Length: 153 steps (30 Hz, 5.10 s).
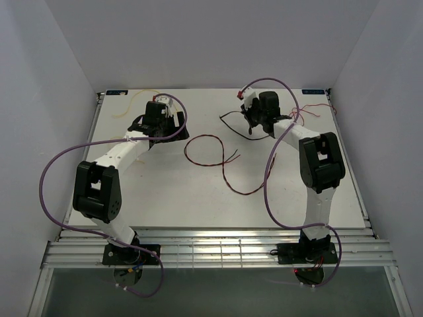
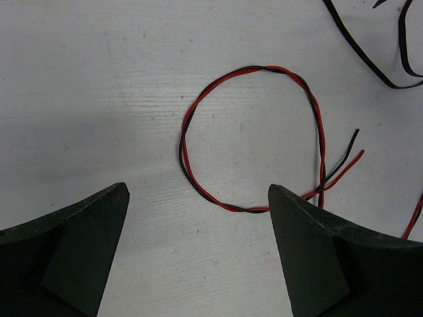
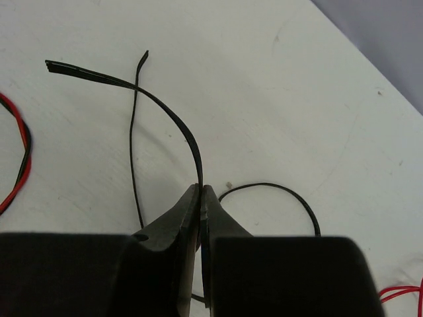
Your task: Untangle the cables
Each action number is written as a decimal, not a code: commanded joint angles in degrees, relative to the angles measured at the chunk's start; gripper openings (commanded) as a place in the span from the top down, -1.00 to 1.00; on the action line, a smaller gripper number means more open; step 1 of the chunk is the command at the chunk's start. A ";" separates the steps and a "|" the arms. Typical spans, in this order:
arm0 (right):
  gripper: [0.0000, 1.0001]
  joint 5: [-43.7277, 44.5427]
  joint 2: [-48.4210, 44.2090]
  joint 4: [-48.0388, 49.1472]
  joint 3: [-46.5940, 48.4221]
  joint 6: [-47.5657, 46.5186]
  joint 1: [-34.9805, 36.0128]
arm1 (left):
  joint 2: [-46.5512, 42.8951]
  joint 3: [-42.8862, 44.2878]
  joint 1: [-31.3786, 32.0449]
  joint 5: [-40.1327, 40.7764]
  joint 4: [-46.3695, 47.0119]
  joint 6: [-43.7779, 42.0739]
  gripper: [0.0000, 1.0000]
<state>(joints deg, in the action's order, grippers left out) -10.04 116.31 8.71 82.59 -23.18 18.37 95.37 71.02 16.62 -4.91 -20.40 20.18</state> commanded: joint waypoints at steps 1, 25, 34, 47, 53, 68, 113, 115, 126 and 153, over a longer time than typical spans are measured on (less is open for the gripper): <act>0.85 -0.77 -0.56 -3.79 -0.85 -2.74 1.31 | -0.63 2.28 0.16 0.07 -0.25 0.38 -0.96; 0.76 13.73 19.19 -20.66 21.37 -4.86 1.67 | 1.40 4.30 0.17 2.18 -2.54 -2.43 -0.96; 0.66 17.43 32.22 -15.06 45.29 -2.58 1.14 | 0.96 4.47 0.16 3.41 -3.50 -3.31 -0.96; 0.85 1.44 34.68 1.82 49.51 10.34 4.04 | 1.66 5.09 0.08 3.85 -3.94 -3.49 -0.96; 0.85 -1.91 35.39 6.75 52.24 15.61 6.06 | 1.66 4.91 0.08 4.03 -3.94 -3.13 -0.96; -0.80 15.80 -2.44 1.24 6.42 24.31 0.35 | 0.60 4.03 -0.01 2.89 -2.71 -2.43 -0.96; -0.80 1.25 22.65 -16.62 38.53 32.23 -2.11 | -0.98 2.01 0.08 3.15 -2.71 -1.38 -0.96; -0.80 3.61 17.15 -16.10 33.21 31.88 -2.11 | -0.89 2.19 0.25 1.84 -2.71 -0.94 -0.96; -0.80 26.91 -21.19 -13.28 -12.77 34.86 -3.16 | -4.75 -1.15 3.33 0.42 0.10 0.38 -0.96; 0.27 24.90 -14.01 -14.34 -22.90 43.31 -6.33 | -7.22 -2.82 5.70 2.09 1.68 0.91 -0.96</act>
<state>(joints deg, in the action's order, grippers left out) 14.90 101.73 -7.79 58.57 19.20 11.81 91.07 68.60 21.87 -3.44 -19.25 21.04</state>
